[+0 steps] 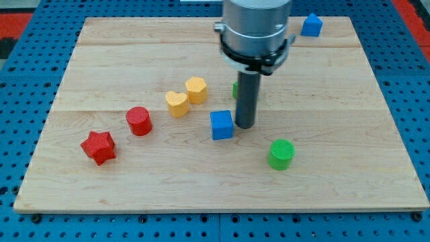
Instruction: Point your arm at the blue triangle
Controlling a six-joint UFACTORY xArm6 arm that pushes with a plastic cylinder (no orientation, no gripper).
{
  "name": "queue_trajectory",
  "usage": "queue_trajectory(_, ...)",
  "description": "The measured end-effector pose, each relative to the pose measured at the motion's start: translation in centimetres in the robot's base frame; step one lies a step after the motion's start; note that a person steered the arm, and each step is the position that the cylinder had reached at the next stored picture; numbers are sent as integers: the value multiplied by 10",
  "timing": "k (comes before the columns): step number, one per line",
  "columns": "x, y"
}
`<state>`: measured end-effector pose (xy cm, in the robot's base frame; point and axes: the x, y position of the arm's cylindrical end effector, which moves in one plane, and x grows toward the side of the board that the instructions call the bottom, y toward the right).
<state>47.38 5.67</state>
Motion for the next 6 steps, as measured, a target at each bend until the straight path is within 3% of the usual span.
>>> queue_trajectory(1,-10,75)
queue_trajectory(2,-48,160)
queue_trajectory(3,-112,243)
queue_trajectory(4,-160,288)
queue_trajectory(6,-278,280)
